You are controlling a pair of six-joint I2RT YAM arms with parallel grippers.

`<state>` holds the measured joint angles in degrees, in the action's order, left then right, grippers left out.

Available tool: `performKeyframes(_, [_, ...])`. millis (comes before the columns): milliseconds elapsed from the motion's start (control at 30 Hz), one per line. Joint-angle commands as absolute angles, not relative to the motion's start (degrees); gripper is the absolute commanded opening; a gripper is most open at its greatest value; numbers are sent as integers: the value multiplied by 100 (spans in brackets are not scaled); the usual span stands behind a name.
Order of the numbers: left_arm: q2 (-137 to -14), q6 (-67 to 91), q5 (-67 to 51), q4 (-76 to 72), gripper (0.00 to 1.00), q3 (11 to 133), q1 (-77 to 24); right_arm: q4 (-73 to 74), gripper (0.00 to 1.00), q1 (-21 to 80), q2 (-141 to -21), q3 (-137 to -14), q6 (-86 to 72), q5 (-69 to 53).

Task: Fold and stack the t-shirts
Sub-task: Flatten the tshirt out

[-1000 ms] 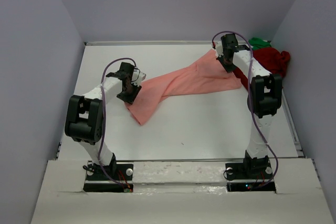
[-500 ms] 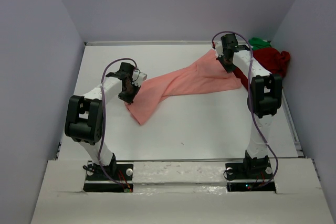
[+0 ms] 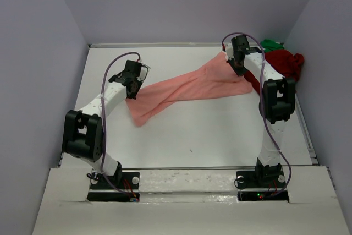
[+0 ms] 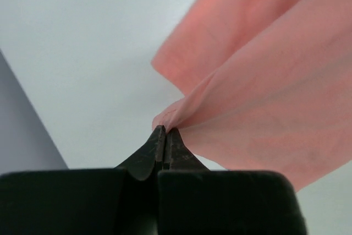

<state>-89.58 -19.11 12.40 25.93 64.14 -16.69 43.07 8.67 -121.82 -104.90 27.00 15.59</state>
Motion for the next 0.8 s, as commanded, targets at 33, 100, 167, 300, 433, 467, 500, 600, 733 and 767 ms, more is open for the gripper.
performKeyframes(33, [-8974,-1995,2556,2277,0,7030,-1442,4350,0,870,-11848,-10766,2795,1564])
performKeyframes(100, [-8939,-1952,2628,2250,0,7381,-1441,4359,0,870,-11760,-10758,2812,1573])
performKeyframes(167, [-8860,-1899,2506,2443,0,7777,-1441,4359,0,870,-11707,-10732,2830,1582])
performKeyframes(300, [-8421,-1898,1174,3145,0,8480,-1441,4351,0,870,-11663,-10714,2856,1626])
performKeyframes(433, [-7920,-2074,-611,3831,0,8789,-1450,4359,0,817,-11707,-10775,2857,1608])
performKeyframes(467, [-7710,-2196,-972,4058,0,8763,-1459,4359,0,817,-11724,-10801,2856,1591])
performKeyframes(500, [-7612,-2276,-1663,4208,0,8745,-1485,4359,0,817,-11725,-10828,2830,1565])
performKeyframes(600, [-7304,-2600,-2502,4561,0,8517,-1581,4377,0,817,-11742,-10872,2778,1477])
performKeyframes(733, [-7251,-3100,-3240,5105,0,8192,-1670,4395,0,817,-11751,-10872,2751,1441])
performKeyframes(767, [-7286,-3129,-3261,5289,0,8070,-1713,4395,0,817,-11751,-10872,2751,1450])
